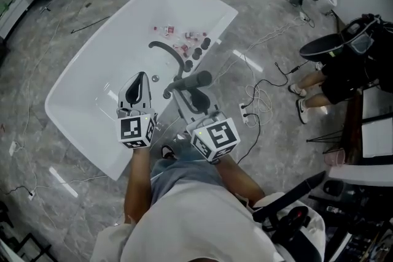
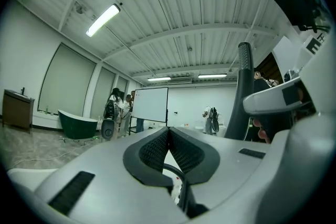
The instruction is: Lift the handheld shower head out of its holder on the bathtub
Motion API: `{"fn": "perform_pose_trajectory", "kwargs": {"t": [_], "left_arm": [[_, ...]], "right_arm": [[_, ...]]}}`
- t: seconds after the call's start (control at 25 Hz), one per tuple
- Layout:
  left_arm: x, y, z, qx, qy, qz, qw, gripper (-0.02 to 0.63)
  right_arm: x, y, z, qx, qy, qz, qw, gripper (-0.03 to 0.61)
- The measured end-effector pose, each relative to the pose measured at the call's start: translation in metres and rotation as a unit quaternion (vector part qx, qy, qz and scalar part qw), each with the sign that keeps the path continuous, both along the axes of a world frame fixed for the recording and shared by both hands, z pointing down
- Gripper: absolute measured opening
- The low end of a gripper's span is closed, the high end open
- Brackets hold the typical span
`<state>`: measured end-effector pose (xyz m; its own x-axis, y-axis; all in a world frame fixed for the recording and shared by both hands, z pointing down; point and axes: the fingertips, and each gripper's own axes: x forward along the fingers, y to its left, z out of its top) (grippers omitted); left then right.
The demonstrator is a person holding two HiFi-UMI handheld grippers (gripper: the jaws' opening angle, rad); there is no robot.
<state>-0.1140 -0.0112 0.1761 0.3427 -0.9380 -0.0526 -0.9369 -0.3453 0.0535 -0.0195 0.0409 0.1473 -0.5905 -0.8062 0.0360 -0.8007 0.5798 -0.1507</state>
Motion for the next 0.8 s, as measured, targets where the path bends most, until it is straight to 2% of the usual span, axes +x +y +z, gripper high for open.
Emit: {"fn": "perform_pose_trajectory", "kwargs": {"t": [0.8], "left_arm": [[-0.008,0.005,0.011,-0.013,0.012,-0.01,0.9998,0.017]], "right_arm": [[-0.005,0.006,0.006,-0.004,0.002,-0.011,1.0,0.124]]}}
